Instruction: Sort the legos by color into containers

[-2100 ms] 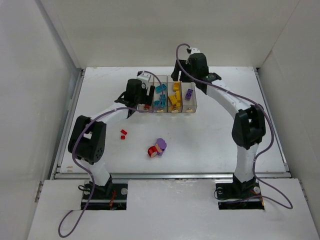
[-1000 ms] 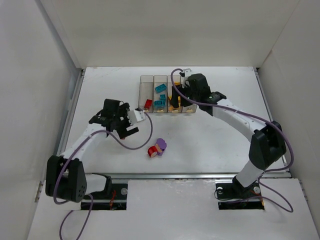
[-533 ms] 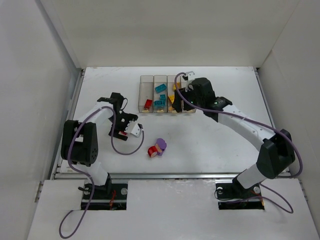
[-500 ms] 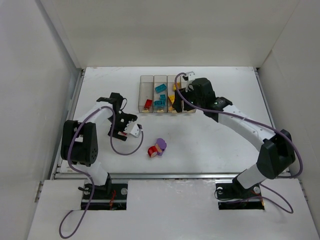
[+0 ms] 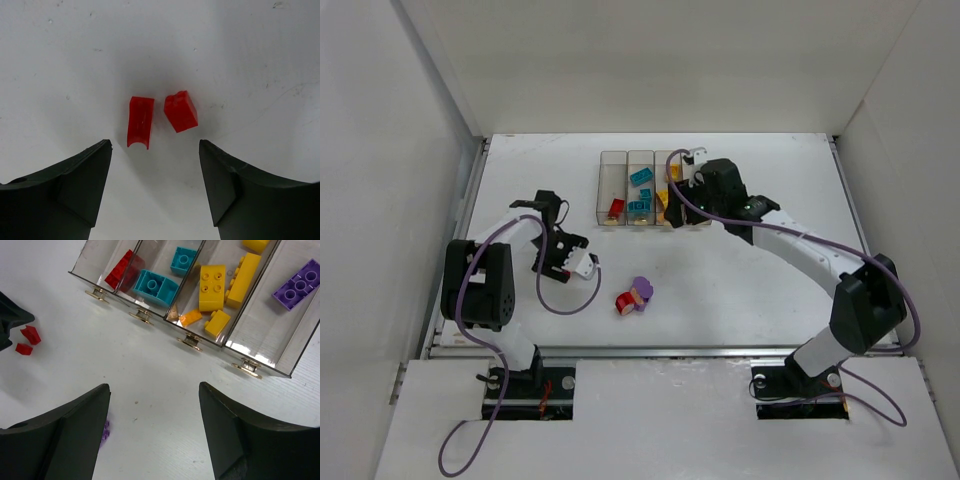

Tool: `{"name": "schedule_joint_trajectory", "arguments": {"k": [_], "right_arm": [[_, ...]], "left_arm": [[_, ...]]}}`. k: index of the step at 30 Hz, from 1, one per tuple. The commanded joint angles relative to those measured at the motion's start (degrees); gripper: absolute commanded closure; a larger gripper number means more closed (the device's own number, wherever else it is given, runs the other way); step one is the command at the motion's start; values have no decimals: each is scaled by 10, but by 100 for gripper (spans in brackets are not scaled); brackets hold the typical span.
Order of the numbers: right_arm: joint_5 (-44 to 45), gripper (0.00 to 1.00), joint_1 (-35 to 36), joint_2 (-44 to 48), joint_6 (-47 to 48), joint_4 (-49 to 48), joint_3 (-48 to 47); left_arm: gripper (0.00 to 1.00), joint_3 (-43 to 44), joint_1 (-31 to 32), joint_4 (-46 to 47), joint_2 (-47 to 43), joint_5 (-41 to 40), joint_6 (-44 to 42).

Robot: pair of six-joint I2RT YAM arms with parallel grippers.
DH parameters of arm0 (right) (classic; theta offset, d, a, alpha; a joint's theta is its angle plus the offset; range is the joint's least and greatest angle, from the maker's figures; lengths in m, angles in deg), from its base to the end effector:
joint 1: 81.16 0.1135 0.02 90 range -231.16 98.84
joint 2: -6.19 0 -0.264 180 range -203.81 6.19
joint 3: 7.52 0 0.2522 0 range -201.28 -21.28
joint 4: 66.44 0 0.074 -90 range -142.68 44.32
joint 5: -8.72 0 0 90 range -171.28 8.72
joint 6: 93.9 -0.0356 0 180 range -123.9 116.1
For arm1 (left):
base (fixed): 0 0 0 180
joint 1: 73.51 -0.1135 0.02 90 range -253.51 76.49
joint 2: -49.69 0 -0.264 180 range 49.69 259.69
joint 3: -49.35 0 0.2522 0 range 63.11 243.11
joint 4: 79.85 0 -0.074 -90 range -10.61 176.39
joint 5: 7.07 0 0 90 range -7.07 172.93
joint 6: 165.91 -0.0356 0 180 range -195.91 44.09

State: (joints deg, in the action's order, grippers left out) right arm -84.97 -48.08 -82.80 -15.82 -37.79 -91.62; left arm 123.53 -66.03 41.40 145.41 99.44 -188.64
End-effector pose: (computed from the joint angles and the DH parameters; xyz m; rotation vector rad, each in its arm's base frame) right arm 0.2987 0.1973 0.2954 -0.4416 2.1568 0.5178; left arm 0.2953 -0.0490 0.1770 2.4535 1.3706 -0.0578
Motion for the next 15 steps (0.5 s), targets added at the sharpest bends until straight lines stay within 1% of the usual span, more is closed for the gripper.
{"name": "schedule_joint_trajectory", "arguments": {"k": [1,3,6,7,10,12,14,15], "right_arm": [[-11,23,4,-3,7,-29,-17],[-12,23,4,-9,7,-29,-23],[-12,23,4,-9,7,-23,-23],[-12,23,4,-9,7,-23,-23],[-12,23,4,-9,7,-18,-23],[-1,23,4,-9,7,-18,-23],[-1,23,4,-9,7,-12,-23],[-1,23,4,-9,7,-12,-23]], "left_arm": [[33,-20,-2,13,-10,26,-147],[34,-20,-2,13,-3,42,-147],[39,-14,-2,27,11,48,-147],[43,-14,-2,35,11,48,-147],[47,-14,-2,35,17,48,-155],[53,-19,3,29,17,48,-160],[55,-25,3,29,17,42,-160],[58,-25,3,29,17,42,-160]]}}
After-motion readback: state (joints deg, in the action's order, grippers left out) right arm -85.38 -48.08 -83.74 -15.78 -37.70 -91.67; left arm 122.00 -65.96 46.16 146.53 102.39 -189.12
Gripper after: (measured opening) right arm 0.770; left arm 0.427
